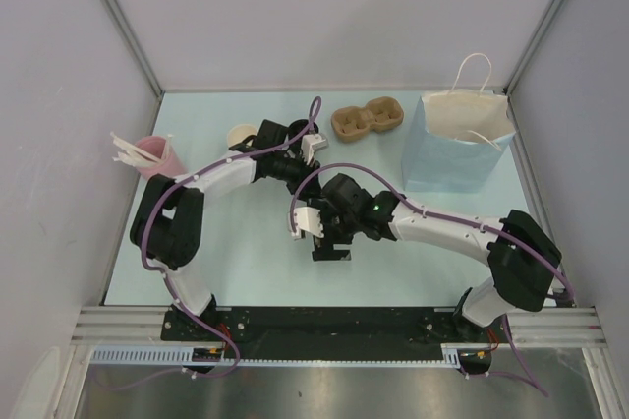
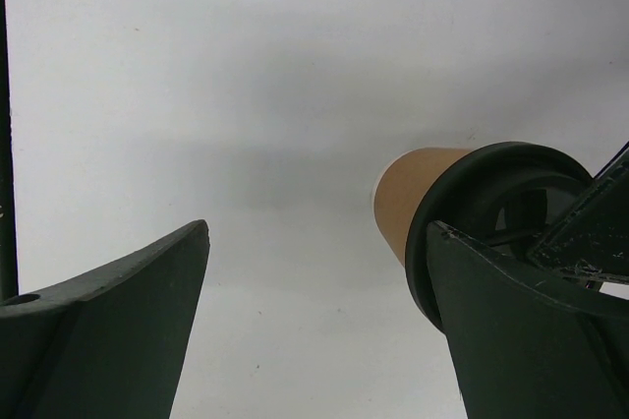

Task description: Pack the takeout coffee

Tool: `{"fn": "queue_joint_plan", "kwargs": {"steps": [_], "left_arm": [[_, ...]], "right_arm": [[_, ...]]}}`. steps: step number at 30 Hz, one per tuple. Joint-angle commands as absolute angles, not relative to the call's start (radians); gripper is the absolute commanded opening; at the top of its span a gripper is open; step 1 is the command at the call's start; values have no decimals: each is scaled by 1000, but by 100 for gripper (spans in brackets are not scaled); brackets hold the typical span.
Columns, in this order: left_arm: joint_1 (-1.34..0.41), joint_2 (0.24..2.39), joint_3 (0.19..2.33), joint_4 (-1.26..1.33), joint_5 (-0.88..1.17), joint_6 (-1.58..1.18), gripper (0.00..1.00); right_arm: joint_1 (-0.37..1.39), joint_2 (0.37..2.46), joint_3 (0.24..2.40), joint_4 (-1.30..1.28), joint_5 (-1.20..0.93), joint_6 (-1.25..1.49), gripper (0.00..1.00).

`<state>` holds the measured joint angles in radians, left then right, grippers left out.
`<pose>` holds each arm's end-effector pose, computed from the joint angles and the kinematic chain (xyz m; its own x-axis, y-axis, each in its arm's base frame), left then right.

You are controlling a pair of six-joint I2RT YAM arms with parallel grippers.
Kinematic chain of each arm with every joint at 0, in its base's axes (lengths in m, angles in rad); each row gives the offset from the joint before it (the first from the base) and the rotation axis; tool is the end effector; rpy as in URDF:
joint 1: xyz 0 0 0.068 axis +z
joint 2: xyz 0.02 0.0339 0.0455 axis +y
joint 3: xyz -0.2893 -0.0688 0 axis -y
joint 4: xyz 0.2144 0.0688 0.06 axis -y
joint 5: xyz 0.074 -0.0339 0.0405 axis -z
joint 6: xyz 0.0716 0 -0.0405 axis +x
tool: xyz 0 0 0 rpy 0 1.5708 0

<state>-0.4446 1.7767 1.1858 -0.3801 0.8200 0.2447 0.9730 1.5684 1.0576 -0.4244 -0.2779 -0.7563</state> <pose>0.3025 -0.2021 0.2257 -0.5617 0.4507 -0.6939 0.8267 0.3393 -0.4488 0.1641 0.2760 0.2354 0.2789 -0.7629 -0.5833 -0.9556 -0.1607 -0.2468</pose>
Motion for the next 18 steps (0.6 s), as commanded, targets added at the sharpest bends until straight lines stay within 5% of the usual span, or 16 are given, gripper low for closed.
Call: {"fn": "queue_joint_plan", "kwargs": {"steps": [1, 18], "left_arm": [[-456, 1835, 1115, -486, 546, 376, 45], [-456, 1855, 1156, -508, 548, 371, 45]], "right_arm": [[951, 1681, 1006, -496, -253, -753, 96], [868, 1397, 1181, -541, -328, -730, 99]]}}
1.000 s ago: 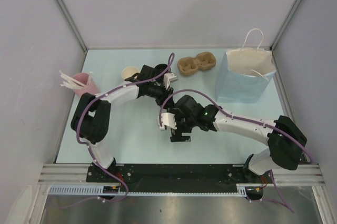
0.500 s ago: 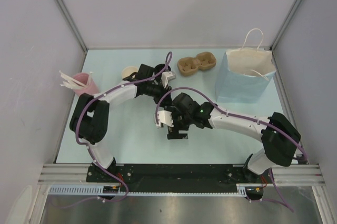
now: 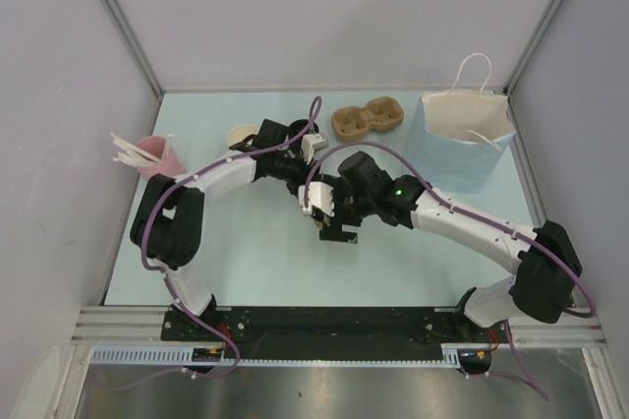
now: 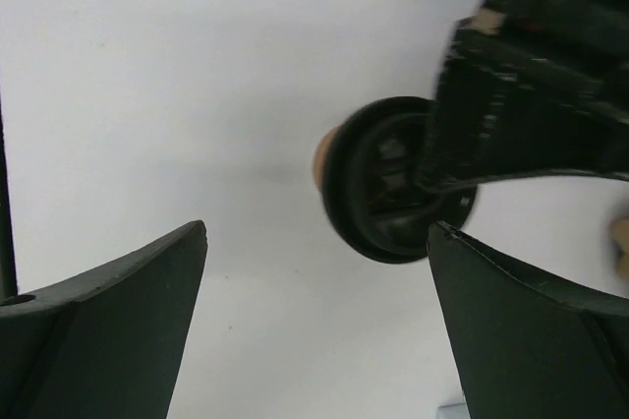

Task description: Pack the takeout coffee

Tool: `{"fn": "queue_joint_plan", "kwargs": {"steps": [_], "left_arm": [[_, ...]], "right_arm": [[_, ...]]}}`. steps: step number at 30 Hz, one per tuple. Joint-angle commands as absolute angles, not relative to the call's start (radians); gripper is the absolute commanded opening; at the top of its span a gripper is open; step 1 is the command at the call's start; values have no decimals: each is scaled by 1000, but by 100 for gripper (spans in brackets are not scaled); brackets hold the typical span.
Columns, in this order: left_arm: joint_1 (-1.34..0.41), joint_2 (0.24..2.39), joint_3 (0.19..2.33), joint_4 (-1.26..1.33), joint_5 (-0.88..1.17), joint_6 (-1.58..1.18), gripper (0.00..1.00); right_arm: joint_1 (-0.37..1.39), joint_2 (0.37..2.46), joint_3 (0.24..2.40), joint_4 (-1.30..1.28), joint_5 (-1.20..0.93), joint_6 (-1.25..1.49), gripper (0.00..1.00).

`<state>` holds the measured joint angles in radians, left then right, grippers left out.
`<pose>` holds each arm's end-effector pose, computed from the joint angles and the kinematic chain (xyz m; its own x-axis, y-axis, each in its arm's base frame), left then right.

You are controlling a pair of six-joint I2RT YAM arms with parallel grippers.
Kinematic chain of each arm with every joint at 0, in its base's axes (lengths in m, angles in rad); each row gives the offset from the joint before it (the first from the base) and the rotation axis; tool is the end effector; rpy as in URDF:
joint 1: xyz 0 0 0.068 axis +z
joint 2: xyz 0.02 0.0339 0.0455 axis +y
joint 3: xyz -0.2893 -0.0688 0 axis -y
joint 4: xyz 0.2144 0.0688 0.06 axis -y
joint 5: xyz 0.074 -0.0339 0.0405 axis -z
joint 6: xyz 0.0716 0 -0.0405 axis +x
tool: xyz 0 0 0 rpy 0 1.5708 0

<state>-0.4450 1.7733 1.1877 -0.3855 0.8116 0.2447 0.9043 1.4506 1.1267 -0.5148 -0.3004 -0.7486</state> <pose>0.3022 -0.2017 0.2266 -0.5616 0.4526 -0.6926 0.8265 0.3457 -0.4442 0.1706 0.2511 0.2834 0.2573 -0.7244 -0.6395 -0.9526 -0.0791 -0.2937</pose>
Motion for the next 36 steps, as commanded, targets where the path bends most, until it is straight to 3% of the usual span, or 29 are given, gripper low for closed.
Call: {"fn": "queue_joint_plan", "kwargs": {"steps": [1, 14, 36], "left_arm": [[-456, 1853, 1164, -521, 549, 373, 45], [-456, 1853, 1311, -630, 627, 371, 54], [-457, 1862, 1598, -819, 819, 382, 71]], "right_arm": [[856, 1390, 1181, -545, -340, -727, 99], [661, 1373, 1181, -517, -479, -644, 98], [621, 1414, 1160, -509, -497, -607, 98]]}}
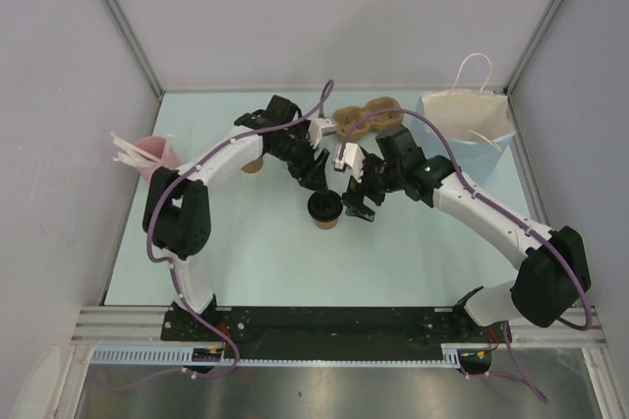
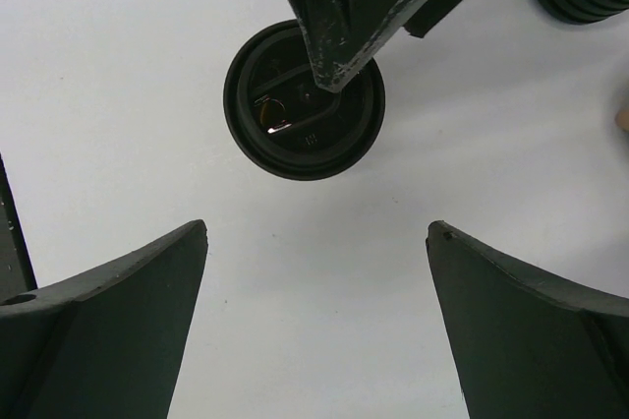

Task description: Pack the takeout coffee

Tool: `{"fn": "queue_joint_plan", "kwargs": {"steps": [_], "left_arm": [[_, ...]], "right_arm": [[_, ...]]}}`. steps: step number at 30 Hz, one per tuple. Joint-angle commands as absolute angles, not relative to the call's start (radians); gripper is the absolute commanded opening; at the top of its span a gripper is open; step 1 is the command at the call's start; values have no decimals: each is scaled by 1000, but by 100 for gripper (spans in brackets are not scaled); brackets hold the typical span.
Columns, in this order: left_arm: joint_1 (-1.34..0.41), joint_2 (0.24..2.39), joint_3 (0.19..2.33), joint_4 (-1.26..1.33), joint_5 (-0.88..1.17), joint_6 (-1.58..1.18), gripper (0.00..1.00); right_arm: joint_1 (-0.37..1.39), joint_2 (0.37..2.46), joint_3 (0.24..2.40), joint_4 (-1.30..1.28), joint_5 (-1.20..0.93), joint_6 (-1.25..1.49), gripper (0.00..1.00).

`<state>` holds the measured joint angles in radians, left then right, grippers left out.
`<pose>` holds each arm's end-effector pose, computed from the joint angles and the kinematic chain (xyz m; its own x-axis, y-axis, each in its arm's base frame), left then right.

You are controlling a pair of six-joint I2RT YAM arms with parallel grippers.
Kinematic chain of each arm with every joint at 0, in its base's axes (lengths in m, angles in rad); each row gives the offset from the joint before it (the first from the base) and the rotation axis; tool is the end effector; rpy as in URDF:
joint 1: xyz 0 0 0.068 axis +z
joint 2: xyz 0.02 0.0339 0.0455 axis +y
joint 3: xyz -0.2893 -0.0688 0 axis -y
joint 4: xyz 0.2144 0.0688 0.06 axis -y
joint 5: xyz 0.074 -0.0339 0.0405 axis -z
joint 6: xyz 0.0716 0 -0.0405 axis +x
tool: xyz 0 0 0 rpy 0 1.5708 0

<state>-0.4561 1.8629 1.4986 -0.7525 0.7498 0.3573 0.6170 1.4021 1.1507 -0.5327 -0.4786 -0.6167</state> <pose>0.3201 -0.2114 0.2566 -0.5493 0.5546 -0.6251 0.8355 0.3538 -0.4204 0.2186 0.1955 0.3063 -0.0190 -0.6429 -0.7657 -0.9690 0.2004 -0.1442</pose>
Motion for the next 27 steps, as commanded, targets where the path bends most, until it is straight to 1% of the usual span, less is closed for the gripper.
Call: {"fn": "queue_joint_plan", "kwargs": {"steps": [1, 4, 7, 8, 10, 12, 13, 18, 22, 23, 26, 27], "left_arm": [[-457, 1859, 1617, -833, 825, 385, 71], [-453, 1839, 1672, -867, 822, 390, 73], [-430, 1792, 1690, -890, 813, 393, 79], [-408, 1755, 1680, -890, 816, 393, 84], [-381, 1715, 1660, -900, 828, 399, 89], [-338, 1637, 1608, -894, 828, 408, 98], [-307, 1609, 1585, -878, 827, 410, 100], [-218, 1424, 1431, -850, 778, 439, 100], [-150, 1301, 1295, -819, 741, 469, 100], [-143, 1278, 1272, -804, 733, 477, 100], [-118, 1215, 1198, -773, 712, 480, 100], [-111, 1204, 1184, -766, 712, 479, 100]], "right_arm": [[621, 1416, 1160, -514, -502, -610, 98], [633, 1408, 1154, -526, -508, -630, 98], [649, 1390, 1144, -529, -495, -650, 97], [660, 1387, 1143, -529, -486, -655, 97], [673, 1381, 1143, -526, -473, -666, 97], [696, 1379, 1144, -515, -451, -678, 97], [707, 1376, 1144, -509, -443, -686, 97], [764, 1385, 1164, -515, -393, -745, 100], [749, 1446, 1190, -497, -417, -768, 100], [743, 1460, 1203, -495, -448, -772, 99], [718, 1515, 1239, -515, -546, -799, 91], [713, 1526, 1249, -528, -569, -805, 86]]}}
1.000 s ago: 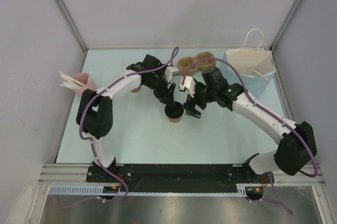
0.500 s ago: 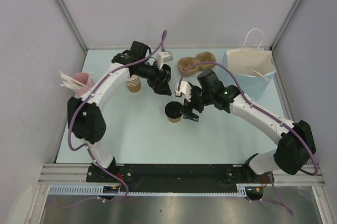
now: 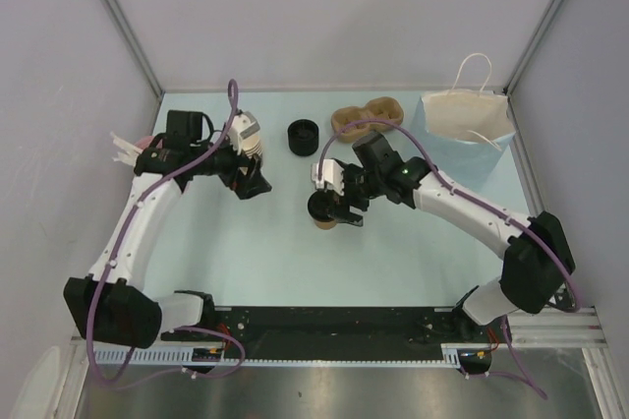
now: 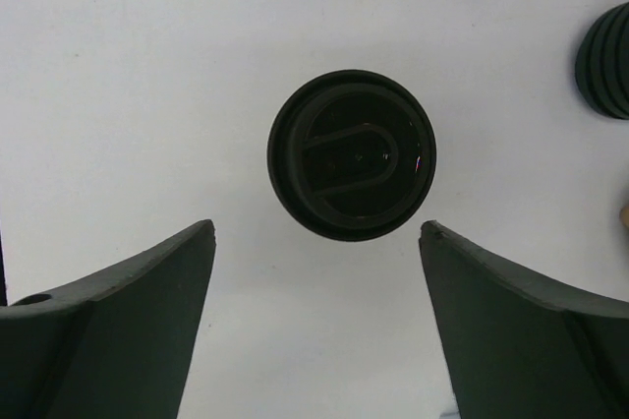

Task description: Pack the takeout coffee

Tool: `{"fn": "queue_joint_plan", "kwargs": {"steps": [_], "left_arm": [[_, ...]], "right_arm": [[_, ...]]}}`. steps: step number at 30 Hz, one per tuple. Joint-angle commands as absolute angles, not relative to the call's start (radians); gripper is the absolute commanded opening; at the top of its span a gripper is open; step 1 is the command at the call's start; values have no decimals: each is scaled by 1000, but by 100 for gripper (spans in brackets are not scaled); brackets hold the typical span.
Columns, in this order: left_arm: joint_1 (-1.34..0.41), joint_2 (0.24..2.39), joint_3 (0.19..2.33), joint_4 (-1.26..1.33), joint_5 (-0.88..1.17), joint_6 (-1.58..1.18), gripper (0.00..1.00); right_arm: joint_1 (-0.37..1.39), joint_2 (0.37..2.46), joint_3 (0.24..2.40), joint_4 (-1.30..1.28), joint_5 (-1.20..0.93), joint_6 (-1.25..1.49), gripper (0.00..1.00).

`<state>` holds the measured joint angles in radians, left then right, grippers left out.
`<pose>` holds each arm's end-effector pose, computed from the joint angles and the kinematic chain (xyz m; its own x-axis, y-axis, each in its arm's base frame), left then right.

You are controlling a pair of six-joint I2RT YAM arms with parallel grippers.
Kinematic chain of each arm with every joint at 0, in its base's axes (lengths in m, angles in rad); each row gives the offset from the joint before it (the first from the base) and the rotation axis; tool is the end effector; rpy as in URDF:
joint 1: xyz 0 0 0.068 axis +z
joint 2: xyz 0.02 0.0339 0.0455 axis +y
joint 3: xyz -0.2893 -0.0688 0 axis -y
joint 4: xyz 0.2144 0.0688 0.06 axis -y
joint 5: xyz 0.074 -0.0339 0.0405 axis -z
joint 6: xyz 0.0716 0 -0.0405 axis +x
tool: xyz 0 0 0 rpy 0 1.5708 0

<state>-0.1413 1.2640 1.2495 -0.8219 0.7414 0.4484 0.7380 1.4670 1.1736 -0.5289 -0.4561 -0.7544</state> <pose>0.2237 -0.0807 0.3521 -0.4229 0.3831 -0.8212 0.8159 0.5552 -0.1612 0.2057 0.2297 0.2954 0.1705 -0.6760 -0.7169 -0.9730 -0.0006 -0.2309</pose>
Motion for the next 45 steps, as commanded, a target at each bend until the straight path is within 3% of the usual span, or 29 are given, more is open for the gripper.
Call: {"fn": "queue_joint_plan", "kwargs": {"steps": [1, 18, 29, 37, 45], "left_arm": [[-92, 1194, 1155, -753, 716, 476, 100], [-12, 1201, 1086, -710, 796, 457, 100], [-11, 1226, 1075, -698, 811, 451, 100], [-9, 1236, 1074, -695, 819, 451, 100], [-9, 1243, 1074, -695, 819, 451, 100]], "right_arm": [[712, 1540, 1259, -534, -596, -807, 85], [736, 1664, 1336, -595, -630, -837, 63], [775, 1712, 1336, -584, -535, -851, 40], [793, 1709, 1336, -595, -476, -864, 33], [799, 1697, 1350, -615, -433, -865, 11]]}}
